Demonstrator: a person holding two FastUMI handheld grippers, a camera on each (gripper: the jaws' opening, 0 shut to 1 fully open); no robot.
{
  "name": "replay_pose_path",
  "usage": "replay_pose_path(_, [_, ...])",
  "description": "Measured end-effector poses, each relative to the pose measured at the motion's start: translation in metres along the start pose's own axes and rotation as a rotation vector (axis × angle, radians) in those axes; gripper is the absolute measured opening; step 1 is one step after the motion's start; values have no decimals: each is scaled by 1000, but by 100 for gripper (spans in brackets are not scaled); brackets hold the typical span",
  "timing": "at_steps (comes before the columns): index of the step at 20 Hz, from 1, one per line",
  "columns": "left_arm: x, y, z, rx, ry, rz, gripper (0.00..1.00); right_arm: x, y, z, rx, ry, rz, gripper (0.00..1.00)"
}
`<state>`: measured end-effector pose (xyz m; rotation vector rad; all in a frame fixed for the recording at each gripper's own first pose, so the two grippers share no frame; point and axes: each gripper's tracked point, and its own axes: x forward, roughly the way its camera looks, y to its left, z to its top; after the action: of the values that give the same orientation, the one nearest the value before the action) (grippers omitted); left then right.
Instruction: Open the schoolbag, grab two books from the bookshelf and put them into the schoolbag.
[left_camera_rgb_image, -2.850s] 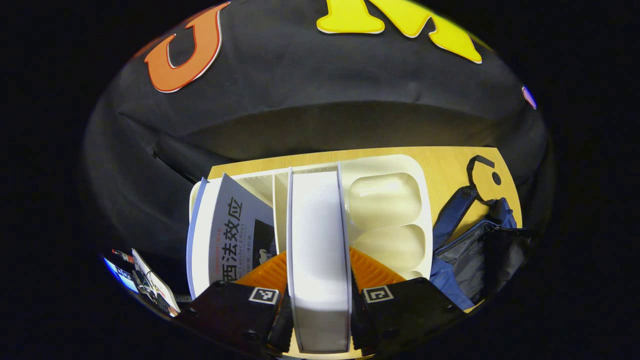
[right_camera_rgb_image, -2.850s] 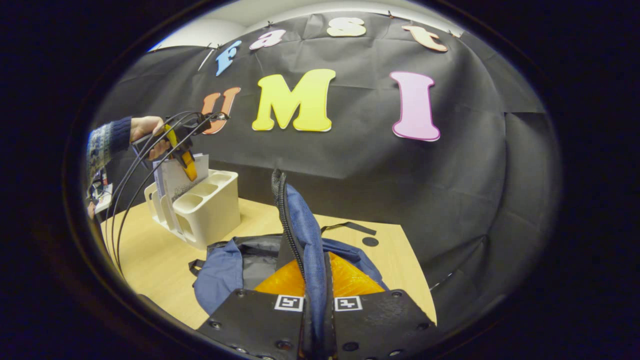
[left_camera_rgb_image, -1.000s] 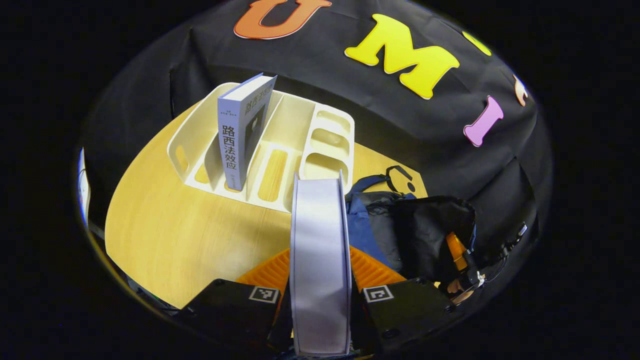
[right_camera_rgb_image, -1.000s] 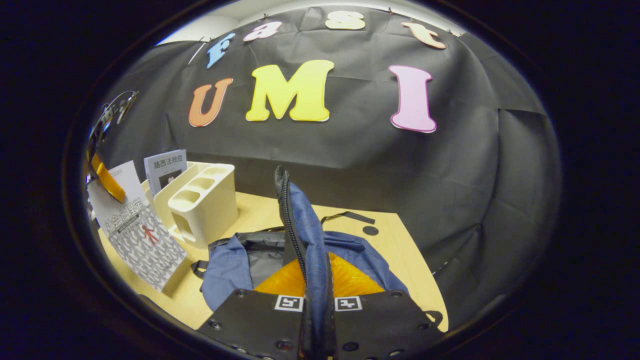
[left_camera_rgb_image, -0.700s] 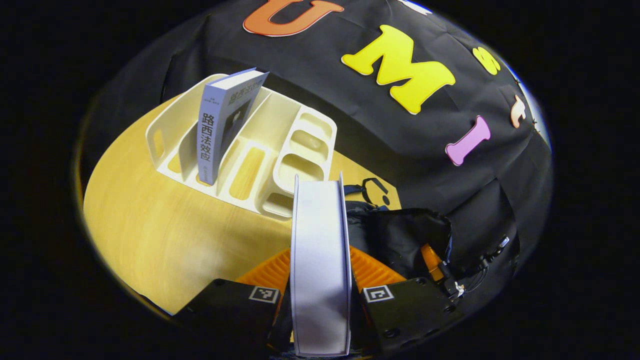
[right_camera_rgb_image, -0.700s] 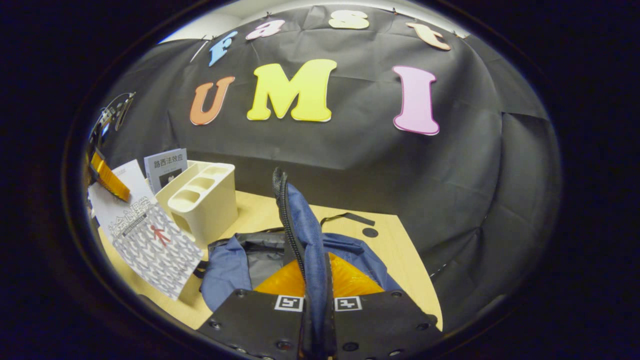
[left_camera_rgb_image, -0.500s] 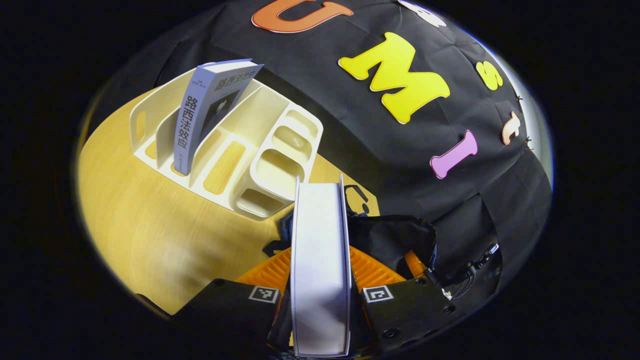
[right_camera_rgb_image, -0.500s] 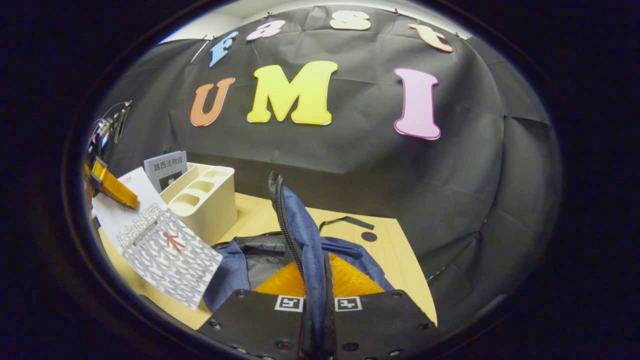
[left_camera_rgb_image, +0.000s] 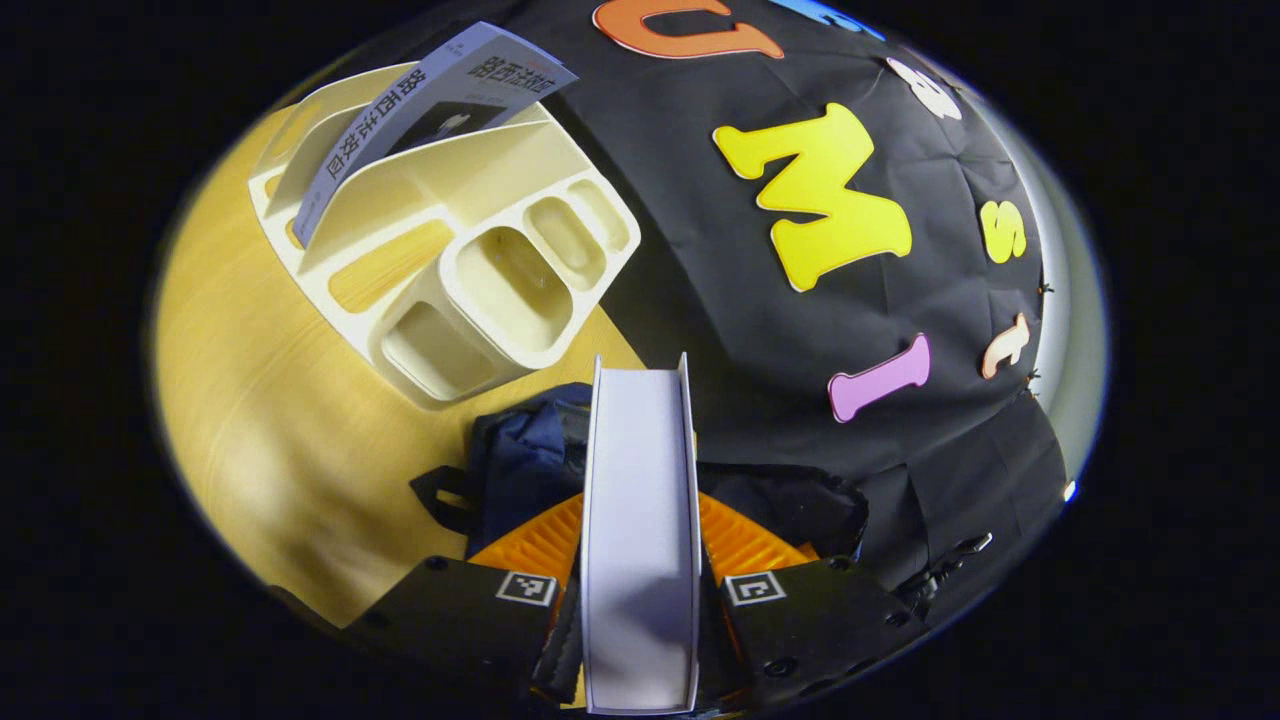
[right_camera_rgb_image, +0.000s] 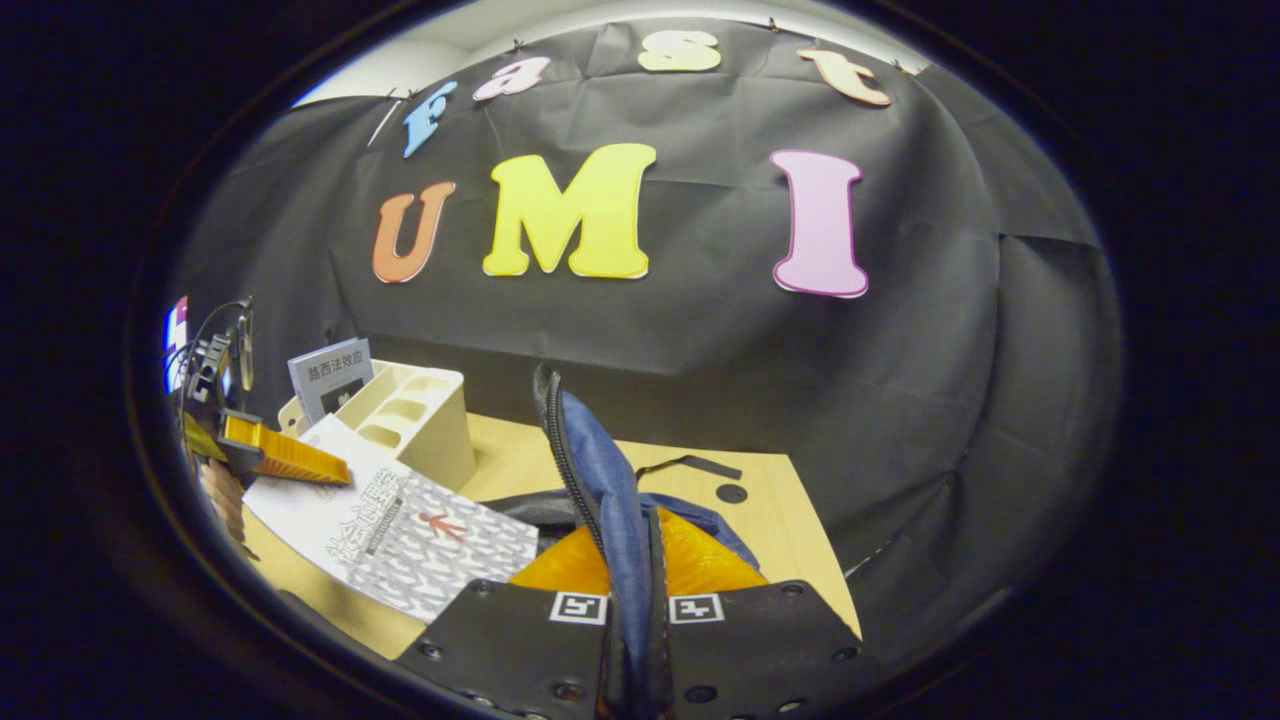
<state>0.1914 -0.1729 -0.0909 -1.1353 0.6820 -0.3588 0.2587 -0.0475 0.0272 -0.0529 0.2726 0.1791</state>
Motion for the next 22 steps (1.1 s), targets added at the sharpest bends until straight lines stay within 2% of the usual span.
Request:
replay_pose_path(7, [68, -6, -46, -26, 51, -12, 47, -2, 3, 14, -59, -13, 17, 8])
replay_pose_path(13, [124, 0, -104, -133, 141, -55, 47, -7, 16, 29, -98, -56, 38, 8])
replay_pose_path(18, [161, -9, -118, -115, 71, -111, 47, -8, 26, 33, -76, -87, 68, 8])
replay_pose_path(21, [177, -3, -123, -120, 29, -101, 47, -7, 28, 31, -61, -90, 80, 10])
replay_pose_path(22, [178, -2, -126, -128, 23, -103, 47, -7, 27, 31, -56, -91, 78, 8])
